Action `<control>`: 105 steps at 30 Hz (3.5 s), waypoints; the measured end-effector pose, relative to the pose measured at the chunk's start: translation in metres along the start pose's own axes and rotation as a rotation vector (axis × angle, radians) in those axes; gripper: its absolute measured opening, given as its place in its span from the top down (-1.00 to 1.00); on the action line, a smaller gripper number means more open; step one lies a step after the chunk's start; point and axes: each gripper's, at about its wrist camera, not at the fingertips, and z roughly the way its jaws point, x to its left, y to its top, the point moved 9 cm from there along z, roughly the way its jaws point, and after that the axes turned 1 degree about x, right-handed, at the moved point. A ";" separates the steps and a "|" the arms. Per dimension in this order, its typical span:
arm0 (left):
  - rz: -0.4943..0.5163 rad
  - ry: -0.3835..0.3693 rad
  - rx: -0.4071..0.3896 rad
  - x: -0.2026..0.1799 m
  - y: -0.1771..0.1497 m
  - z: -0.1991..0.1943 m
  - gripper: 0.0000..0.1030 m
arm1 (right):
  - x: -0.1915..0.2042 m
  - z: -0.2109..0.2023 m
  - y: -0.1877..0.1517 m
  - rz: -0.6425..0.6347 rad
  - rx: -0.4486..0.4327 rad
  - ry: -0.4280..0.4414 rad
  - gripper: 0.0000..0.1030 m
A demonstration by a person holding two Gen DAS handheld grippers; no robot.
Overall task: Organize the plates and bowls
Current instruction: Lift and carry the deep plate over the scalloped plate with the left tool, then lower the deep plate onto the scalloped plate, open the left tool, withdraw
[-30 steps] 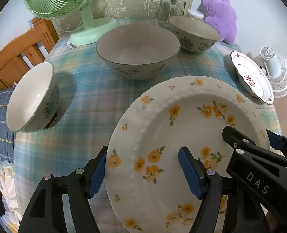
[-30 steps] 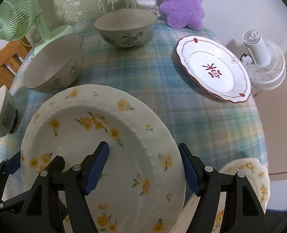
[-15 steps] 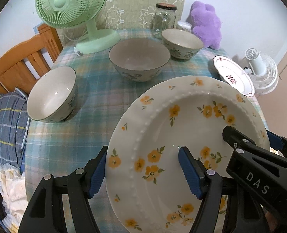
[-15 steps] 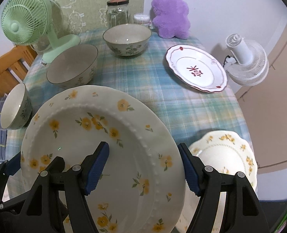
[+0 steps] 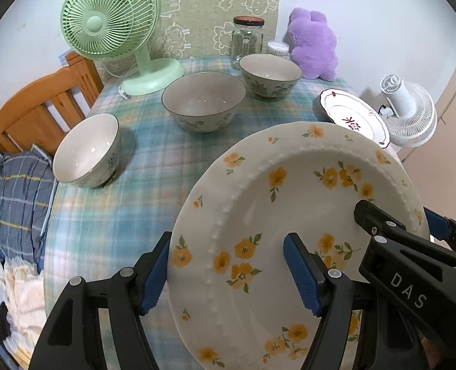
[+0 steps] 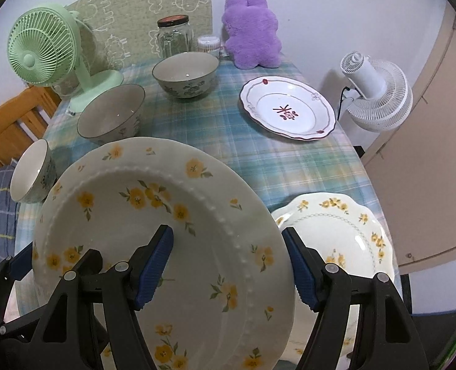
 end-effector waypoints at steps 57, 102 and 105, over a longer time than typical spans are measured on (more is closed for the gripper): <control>-0.029 -0.035 0.159 -0.196 -0.052 0.070 -0.40 | -0.210 0.072 -0.035 -0.060 0.180 -0.042 -0.44; 0.011 0.042 0.167 -0.177 -0.057 0.046 -0.61 | -0.216 0.058 -0.061 -0.046 0.214 -0.056 -0.04; 0.016 0.028 0.171 -0.178 -0.059 0.047 -0.60 | -0.213 0.060 -0.061 -0.046 0.222 -0.058 -0.04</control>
